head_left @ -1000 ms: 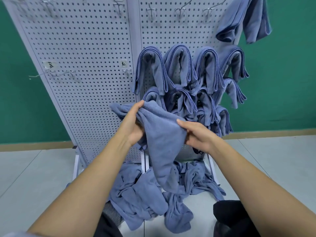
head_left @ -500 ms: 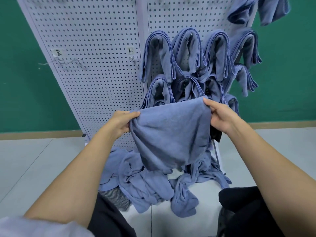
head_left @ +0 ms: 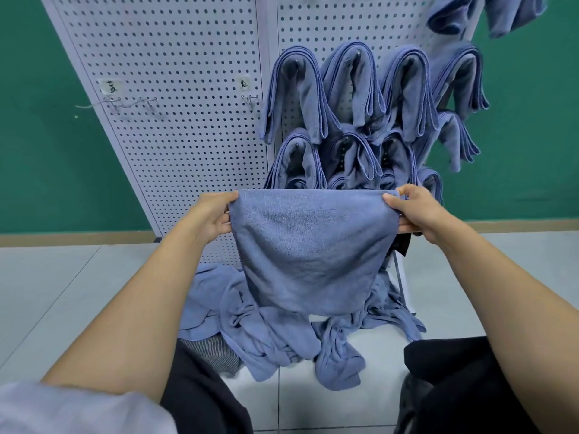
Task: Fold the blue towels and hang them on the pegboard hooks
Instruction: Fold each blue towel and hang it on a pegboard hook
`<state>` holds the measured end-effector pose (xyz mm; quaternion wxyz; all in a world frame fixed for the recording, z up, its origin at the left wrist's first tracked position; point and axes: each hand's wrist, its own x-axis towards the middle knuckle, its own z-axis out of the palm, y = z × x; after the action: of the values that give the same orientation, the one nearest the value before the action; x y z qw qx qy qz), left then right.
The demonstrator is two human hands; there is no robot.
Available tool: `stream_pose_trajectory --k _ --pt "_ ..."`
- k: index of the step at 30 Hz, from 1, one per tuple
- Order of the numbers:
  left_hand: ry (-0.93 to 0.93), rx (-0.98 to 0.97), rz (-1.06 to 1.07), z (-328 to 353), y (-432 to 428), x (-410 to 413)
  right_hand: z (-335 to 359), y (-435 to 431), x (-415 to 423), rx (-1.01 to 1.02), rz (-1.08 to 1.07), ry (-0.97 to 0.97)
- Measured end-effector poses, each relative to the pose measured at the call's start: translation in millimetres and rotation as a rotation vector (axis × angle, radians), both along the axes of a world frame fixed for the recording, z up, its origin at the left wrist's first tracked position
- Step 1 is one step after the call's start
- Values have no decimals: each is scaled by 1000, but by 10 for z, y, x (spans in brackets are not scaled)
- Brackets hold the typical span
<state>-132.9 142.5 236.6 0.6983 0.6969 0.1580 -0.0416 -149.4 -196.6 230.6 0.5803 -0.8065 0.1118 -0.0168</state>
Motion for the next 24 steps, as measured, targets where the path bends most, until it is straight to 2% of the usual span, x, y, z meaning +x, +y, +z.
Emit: stream_pose_trajectory --k 4,10,16,19,24 --pt "28 96 -21 1 14 -4 -1 41 17 -12 -79 -45" --pt "11 236 -28 -30 -8 -6 41 40 -25 183 -118 -38" --pt "-14 95 24 -5 -2 7 57 -30 -40 287 -62 -2" --pt "-27 70 -30 24 15 5 69 -37 -49 248 -9 2" --pt "-107 235 -170 45 -13 -26 71 -3 -67 40 87 -38"
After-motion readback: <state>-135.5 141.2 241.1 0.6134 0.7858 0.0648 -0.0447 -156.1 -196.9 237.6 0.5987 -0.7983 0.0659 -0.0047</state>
